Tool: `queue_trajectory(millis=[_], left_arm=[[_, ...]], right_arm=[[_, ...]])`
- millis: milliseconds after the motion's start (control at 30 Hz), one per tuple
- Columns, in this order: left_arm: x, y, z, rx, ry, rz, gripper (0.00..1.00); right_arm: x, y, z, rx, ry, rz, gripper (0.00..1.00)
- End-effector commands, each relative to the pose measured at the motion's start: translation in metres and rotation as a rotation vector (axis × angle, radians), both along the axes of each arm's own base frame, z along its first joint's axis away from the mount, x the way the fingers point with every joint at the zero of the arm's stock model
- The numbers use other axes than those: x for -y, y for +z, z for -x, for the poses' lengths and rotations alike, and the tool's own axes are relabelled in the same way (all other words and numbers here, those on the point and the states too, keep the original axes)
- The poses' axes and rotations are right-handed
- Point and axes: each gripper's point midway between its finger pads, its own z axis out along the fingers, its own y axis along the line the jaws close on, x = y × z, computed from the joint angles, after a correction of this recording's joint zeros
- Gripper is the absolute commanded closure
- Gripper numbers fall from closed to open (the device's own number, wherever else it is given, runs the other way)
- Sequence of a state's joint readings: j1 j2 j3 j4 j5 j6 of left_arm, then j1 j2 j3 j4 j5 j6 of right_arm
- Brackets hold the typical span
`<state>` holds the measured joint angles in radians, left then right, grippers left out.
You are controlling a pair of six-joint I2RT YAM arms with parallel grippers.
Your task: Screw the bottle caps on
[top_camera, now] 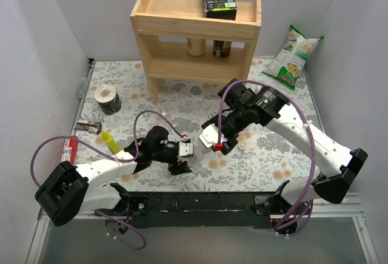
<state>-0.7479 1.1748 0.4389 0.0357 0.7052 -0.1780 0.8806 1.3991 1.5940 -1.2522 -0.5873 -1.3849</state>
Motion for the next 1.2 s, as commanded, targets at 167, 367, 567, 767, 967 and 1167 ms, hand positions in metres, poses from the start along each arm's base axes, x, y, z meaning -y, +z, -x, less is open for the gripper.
queue_trajectory(millis=[167, 367, 567, 767, 967, 1167], left_arm=[[0.009, 0.015, -0.005, 0.018, -0.032, 0.038, 1.00], [0.012, 0.019, -0.007, 0.022, -0.029, 0.053, 1.00], [0.013, 0.020, -0.007, 0.023, -0.029, 0.057, 1.00], [0.013, 0.022, -0.008, 0.018, -0.015, 0.066, 1.00], [0.016, 0.028, -0.014, -0.003, 0.034, 0.085, 1.00], [0.020, 0.041, -0.027, -0.006, 0.105, 0.109, 1.00]], right_arm=[[-0.006, 0.005, 0.015, -0.019, 0.126, -0.046, 0.38], [-0.009, 0.001, 0.015, -0.038, 0.133, -0.041, 0.41], [-0.011, -0.001, 0.015, -0.035, 0.146, -0.038, 0.45], [-0.013, -0.002, 0.015, -0.035, 0.154, -0.038, 0.53], [-0.014, -0.004, 0.015, -0.041, 0.142, -0.021, 0.69], [-0.013, -0.012, 0.004, -0.066, 0.047, 0.055, 0.85]])
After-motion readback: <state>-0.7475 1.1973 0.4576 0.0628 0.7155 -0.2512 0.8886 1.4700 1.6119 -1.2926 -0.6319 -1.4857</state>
